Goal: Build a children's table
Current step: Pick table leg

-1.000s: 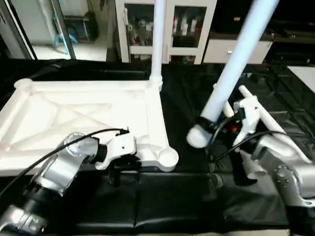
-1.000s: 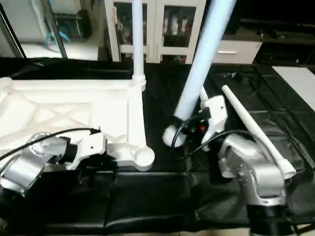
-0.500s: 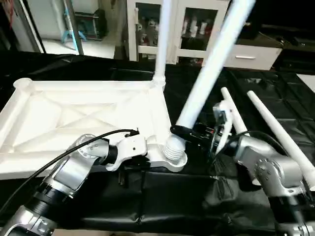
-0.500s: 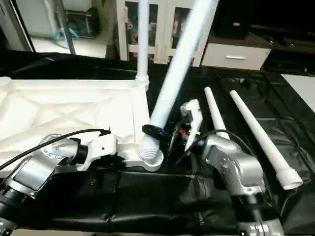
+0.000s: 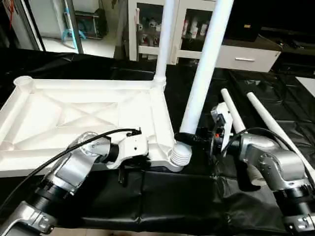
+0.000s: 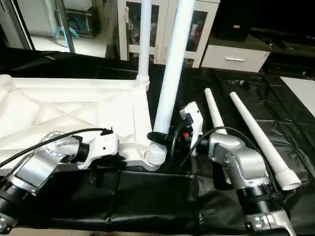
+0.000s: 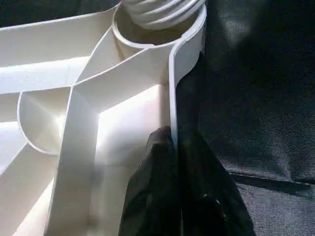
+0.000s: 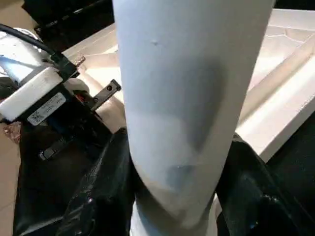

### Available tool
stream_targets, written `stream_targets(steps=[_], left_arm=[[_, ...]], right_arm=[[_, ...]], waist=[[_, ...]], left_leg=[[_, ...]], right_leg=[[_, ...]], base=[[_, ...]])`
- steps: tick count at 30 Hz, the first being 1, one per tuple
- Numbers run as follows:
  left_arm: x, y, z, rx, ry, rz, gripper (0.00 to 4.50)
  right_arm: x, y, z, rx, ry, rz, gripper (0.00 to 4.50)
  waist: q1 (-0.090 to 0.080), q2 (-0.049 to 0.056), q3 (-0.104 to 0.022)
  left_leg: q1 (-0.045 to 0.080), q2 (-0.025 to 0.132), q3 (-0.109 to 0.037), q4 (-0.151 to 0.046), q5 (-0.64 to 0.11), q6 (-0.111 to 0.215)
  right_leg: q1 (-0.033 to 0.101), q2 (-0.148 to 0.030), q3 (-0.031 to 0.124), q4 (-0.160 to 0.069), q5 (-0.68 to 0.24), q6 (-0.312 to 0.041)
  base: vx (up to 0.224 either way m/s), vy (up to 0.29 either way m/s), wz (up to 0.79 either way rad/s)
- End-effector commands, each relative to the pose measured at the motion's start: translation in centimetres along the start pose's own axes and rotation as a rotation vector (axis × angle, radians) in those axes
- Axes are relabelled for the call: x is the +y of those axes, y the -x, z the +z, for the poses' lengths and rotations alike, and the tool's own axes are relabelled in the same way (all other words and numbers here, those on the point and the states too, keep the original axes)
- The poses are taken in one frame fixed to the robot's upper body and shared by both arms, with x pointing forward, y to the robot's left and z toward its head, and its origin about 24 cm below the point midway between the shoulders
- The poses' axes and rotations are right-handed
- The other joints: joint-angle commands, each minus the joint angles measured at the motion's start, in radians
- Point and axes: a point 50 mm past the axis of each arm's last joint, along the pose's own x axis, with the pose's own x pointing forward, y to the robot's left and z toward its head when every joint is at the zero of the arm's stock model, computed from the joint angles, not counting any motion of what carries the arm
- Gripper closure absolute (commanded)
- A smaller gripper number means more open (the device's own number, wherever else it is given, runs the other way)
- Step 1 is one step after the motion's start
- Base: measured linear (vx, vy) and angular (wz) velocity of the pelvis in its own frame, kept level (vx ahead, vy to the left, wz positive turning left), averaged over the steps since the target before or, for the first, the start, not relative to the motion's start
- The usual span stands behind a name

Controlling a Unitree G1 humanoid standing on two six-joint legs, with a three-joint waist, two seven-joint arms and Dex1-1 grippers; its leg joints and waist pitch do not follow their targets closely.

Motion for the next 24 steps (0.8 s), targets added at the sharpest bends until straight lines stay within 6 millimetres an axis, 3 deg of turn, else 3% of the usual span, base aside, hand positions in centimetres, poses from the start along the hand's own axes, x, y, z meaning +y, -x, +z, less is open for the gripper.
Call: stream_targets(steps=[1, 6, 9, 12, 18, 24], left_arm=[[-0.8, -0.9, -1.3, 0.069, 0.025, -0.05, 4.5], [-0.6, -1.0, -1.0, 0.062, 0.014, -0.059, 4.5], [-0.6, -1.0, -1.0, 0.062, 0.012, -0.065, 4.5], [-0.5, -1.1, -1.0, 0.067, 0.008, -0.066, 4.5], [-0.4, -1.0, -1.1, 0.069, 0.012, -0.062, 4.5], [-0.4, -1.1, -1.1, 0.067, 0.013, -0.064, 4.5]], right_arm=[[-0.5, 0.1, -0.3, 0.02, 0.003, -0.028, 2.66], [-0.6, -0.5, -0.9, 0.049, -0.001, -0.014, 2.66], [-0.7, -0.9, -1.3, 0.071, -0.001, -0.007, 2.66], [-0.9, -0.9, -1.4, 0.071, -0.002, -0.018, 2.66], [-1.3, -0.4, -1.9, 0.029, -0.012, -0.089, 2.66], [-1.7, 0.6, -3.4, -0.047, -0.084, -0.18, 2.66]], waist=[[0.003, 0.005, -0.049], [0.005, 0.008, -0.053], [0.004, 0.008, -0.051], [0.003, 0.006, -0.048], [0.004, 0.009, -0.05], [0.004, 0.014, -0.049]], left_leg=[[0.004, 0.047, -0.011, -0.073, -0.226, -0.013], [0.005, 0.047, -0.009, -0.069, -0.19, -0.008], [0.005, 0.047, -0.01, -0.071, -0.219, -0.012], [0.007, 0.048, -0.013, -0.075, -0.273, -0.023], [0.005, 0.049, -0.013, -0.075, -0.261, -0.027], [0.01, 0.049, -0.015, -0.078, -0.307, -0.034]], right_leg=[[0.041, -0.057, 0.042, -0.064, -0.27, -0.17], [0.043, -0.053, 0.042, -0.053, -0.171, -0.2], [0.043, -0.055, 0.041, -0.057, -0.209, -0.195], [0.04, -0.059, 0.042, -0.069, -0.316, -0.168], [0.04, -0.057, 0.042, -0.065, -0.27, -0.17], [0.036, -0.058, 0.042, -0.073, -0.314, -0.16]], base=[[0.0, 0.0, 0.0], [0.0, 0.0, 0.0], [0.0, 0.0, 0.0], [0.0, 0.0, 0.0], [0.0, 0.0, 0.0], [0.0, 0.0, 0.0]])
